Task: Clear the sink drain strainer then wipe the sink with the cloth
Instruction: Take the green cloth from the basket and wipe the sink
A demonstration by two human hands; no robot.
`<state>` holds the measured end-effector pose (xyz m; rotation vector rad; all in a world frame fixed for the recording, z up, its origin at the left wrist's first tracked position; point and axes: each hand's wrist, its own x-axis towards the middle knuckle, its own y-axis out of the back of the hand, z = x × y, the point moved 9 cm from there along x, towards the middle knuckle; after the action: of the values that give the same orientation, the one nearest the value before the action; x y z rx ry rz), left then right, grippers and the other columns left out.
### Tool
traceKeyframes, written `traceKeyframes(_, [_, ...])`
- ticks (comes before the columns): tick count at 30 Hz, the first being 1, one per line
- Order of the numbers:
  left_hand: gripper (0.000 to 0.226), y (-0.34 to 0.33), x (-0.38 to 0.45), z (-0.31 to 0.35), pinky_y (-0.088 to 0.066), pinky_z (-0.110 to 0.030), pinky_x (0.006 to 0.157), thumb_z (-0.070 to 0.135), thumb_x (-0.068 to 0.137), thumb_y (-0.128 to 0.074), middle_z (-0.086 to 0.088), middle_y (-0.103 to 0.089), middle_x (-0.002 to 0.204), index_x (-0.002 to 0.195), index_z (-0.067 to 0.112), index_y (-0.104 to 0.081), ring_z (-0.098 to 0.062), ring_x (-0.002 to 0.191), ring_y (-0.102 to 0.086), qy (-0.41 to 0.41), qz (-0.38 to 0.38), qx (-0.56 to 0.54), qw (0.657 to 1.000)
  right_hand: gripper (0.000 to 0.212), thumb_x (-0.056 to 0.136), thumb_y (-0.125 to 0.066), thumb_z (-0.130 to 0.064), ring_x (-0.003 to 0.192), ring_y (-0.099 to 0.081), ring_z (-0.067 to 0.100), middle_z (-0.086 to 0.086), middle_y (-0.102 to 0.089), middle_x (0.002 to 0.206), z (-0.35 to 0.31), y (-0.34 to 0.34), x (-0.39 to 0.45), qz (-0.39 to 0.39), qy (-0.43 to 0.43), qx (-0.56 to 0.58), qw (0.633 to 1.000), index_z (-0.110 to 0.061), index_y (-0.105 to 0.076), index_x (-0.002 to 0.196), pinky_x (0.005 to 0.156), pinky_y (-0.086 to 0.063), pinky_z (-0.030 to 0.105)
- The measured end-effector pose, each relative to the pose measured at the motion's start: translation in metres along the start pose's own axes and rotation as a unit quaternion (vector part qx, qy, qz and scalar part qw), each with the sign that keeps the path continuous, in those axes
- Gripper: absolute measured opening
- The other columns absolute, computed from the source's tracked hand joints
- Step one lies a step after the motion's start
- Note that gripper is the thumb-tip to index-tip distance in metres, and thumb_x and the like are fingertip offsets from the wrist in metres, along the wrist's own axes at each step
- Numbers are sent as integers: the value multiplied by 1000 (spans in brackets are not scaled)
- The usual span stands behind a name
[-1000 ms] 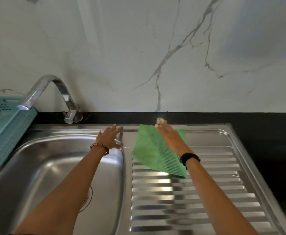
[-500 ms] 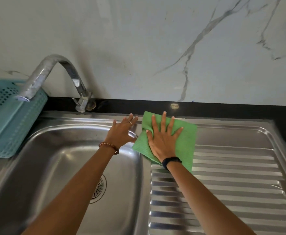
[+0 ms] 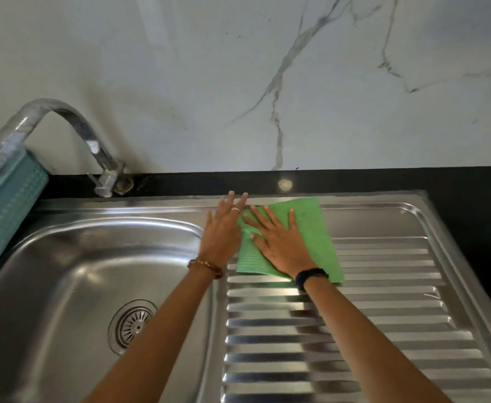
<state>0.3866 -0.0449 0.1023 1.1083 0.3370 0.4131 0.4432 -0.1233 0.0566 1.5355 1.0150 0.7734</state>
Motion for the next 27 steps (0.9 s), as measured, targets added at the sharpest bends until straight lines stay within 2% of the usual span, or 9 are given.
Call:
traceKeyframes(2, [70, -25, -1, 31, 0, -52, 115, 16, 95, -41, -6, 9, 158, 148, 29, 3, -26, 146, 7, -19, -37, -29, 999, 49, 99, -18, -44, 145, 5, 12, -16, 5, 154, 34, 6, -15, 6, -28, 14, 1000, -38, -6, 146, 112, 13, 56])
traceKeyframes(5, [77, -64, -6, 42, 8, -53, 114, 54, 90, -39, -6, 16, 157, 147, 30, 7, -27, 145, 14, -6, -132, -25, 991, 49, 100, -21, -41, 145, 5, 12, -18, 10, 150, 88, 18, -41, 15, -75, 15, 997, -40, 2, 143, 113, 10, 54])
traceKeyframes(8, [100, -75, -16, 37, 7, -52, 115, 83, 64, 3, -8, 15, 157, 148, 28, 7, -28, 145, 12, -29, -142, 55, 988, 48, 100, -21, -40, 144, 5, 14, -12, 7, 153, 140, 29, -68, 12, -140, 20, 990, -41, 6, 139, 115, 7, 55])
traceKeyframes(10, [128, -72, -19, 39, 6, -51, 115, 86, 36, 29, -7, 14, 157, 148, 27, 7, -28, 145, 10, -50, -127, 78, 988, 48, 100, -20, -39, 145, 1, 17, -8, 3, 156, 166, 36, -86, 22, -200, 19, 979, -39, 4, 142, 116, 4, 55])
traceKeyframes(12, [137, -70, -18, 40, 5, -50, 116, 84, 26, 38, -7, 13, 158, 148, 28, 6, -29, 146, 9, -51, -119, 86, 988, 49, 100, -20, -37, 146, -4, 20, -5, 1, 158, 181, 40, -97, 47, -277, 20, 959, -35, 0, 145, 115, 0, 57])
traceKeyframes(16, [121, -71, -18, 39, 3, -52, 116, 84, 44, 29, -8, 11, 158, 148, 27, 6, -29, 146, 7, -55, -118, 78, 988, 52, 100, -19, -39, 146, -6, 26, 3, -3, 159, 163, 34, -105, 62, -400, 36, 914, -30, -5, 149, 112, -2, 62])
traceKeyframes(18, [90, -76, -15, 37, 5, -52, 115, 79, 75, -4, -8, 13, 158, 148, 27, 5, -29, 146, 9, -55, -128, 55, 989, 52, 99, -18, -40, 146, -5, 27, 4, -4, 159, 134, 26, -99, 49, -376, 16, 925, -31, -5, 148, 112, -3, 63])
traceKeyframes(20, [81, -81, -13, 33, 10, -51, 114, 66, 86, -28, -7, 17, 157, 148, 27, 6, -27, 145, 14, -46, -156, 34, 986, 51, 99, -17, -41, 146, -4, 26, 3, -2, 159, 108, 19, -91, 33, -323, -17, 946, -35, -3, 147, 111, -3, 63])
traceKeyframes(27, [59, -82, -9, 27, 18, -46, 112, 32, 97, -28, -2, 17, 157, 148, 26, 2, -19, 144, 18, -29, -173, -77, 982, 49, 99, -20, -43, 146, 6, 19, -10, 7, 156, 63, 9, -76, -45, -59, -58, 996, -47, 8, 138, 114, 8, 55])
